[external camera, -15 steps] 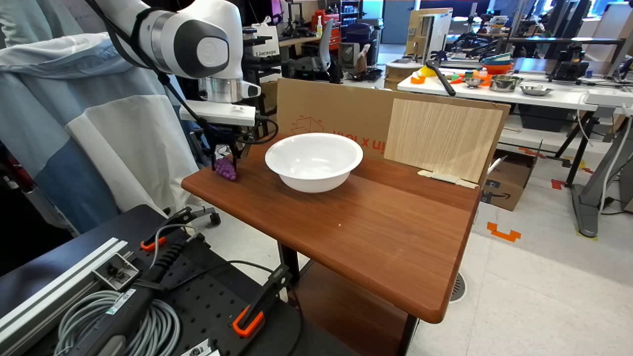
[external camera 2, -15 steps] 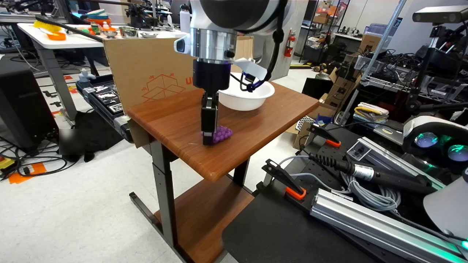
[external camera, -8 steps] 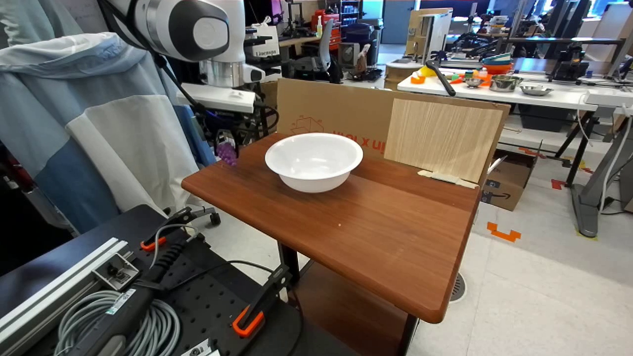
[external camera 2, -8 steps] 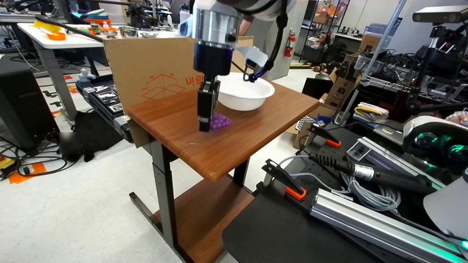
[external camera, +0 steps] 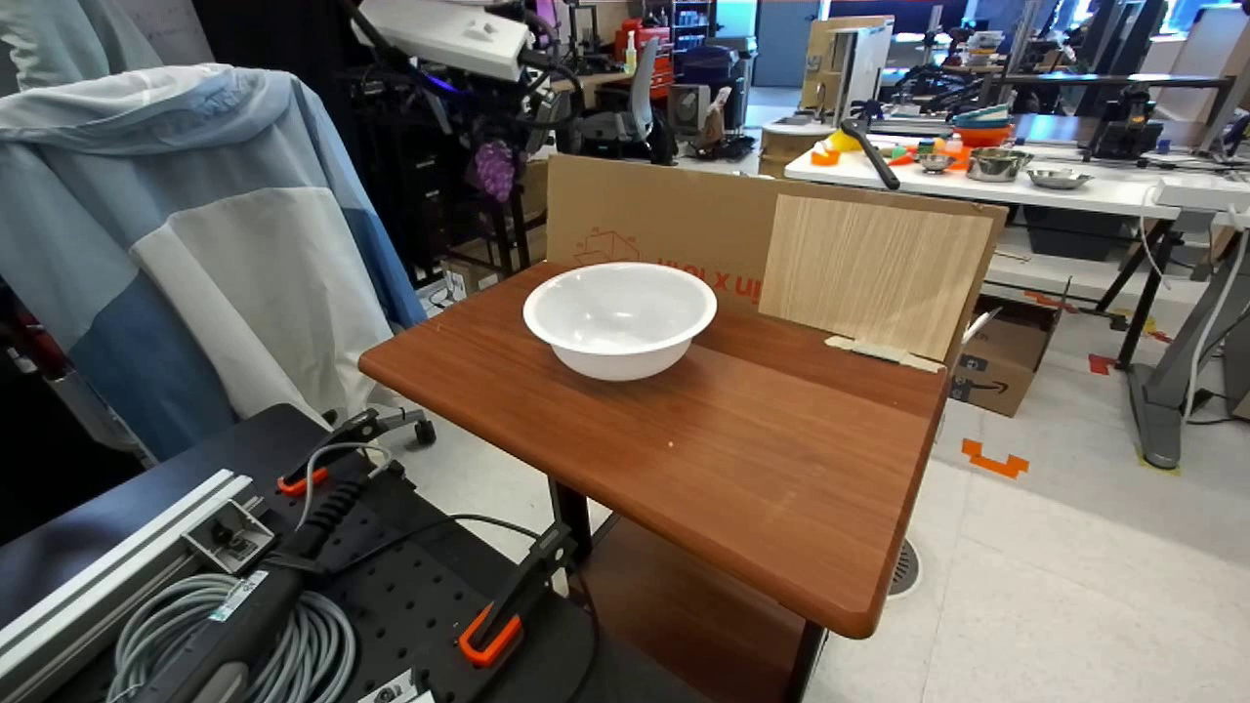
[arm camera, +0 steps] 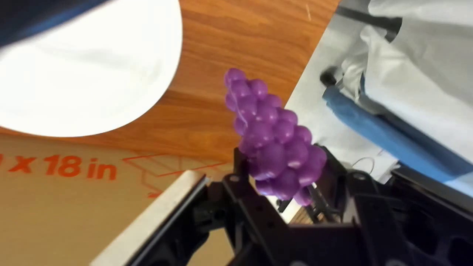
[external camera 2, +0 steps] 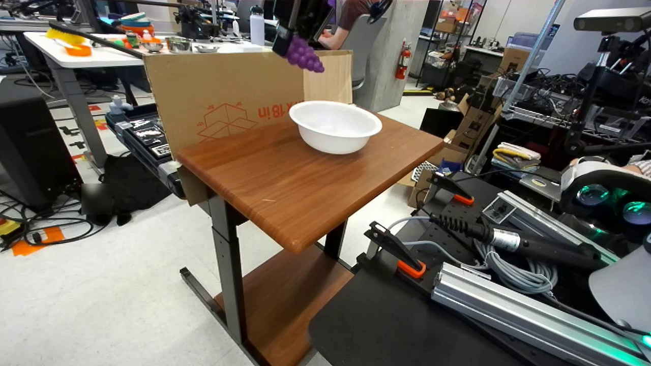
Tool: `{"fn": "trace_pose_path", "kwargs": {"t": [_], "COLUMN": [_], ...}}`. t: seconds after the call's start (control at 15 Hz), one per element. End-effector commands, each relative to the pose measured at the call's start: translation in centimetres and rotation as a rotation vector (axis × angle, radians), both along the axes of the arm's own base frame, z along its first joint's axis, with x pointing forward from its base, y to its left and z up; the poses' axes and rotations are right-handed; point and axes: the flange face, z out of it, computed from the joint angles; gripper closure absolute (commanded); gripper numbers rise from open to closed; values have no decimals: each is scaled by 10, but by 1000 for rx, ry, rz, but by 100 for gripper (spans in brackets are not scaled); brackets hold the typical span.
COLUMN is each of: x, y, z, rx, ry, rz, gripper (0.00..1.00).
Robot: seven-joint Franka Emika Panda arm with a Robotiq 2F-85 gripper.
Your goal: Pick up the grapefruit toy and put it in the white bowl
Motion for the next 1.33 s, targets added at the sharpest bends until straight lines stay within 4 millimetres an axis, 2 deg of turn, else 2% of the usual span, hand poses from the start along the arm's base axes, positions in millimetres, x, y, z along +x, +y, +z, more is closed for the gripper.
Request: {"fn": "trace_pose_path", "kwargs": {"t": [0.0, 0.13, 0.27, 0.6, 0.73, 0.87, 1.0, 1.13, 1.2, 1.27], "x": [25, 40, 52, 76, 83, 88, 91, 92, 90, 88], "y": [-60, -83, -95, -96, -96, -98, -100, -101, -100, -100], "z": [8, -7, -28, -100, -120, -134, -139, -132, -126, -121], "rx": [42, 44, 47, 67, 70, 72, 71, 72, 79, 79], "ry": [-6, 16, 55, 183, 219, 241, 250, 241, 234, 224], "rz": [-195, -276, -337, -433, -462, -487, -510, -518, -522, -521], "gripper": [78, 78, 78, 78, 78, 78, 78, 78, 28, 27]}}
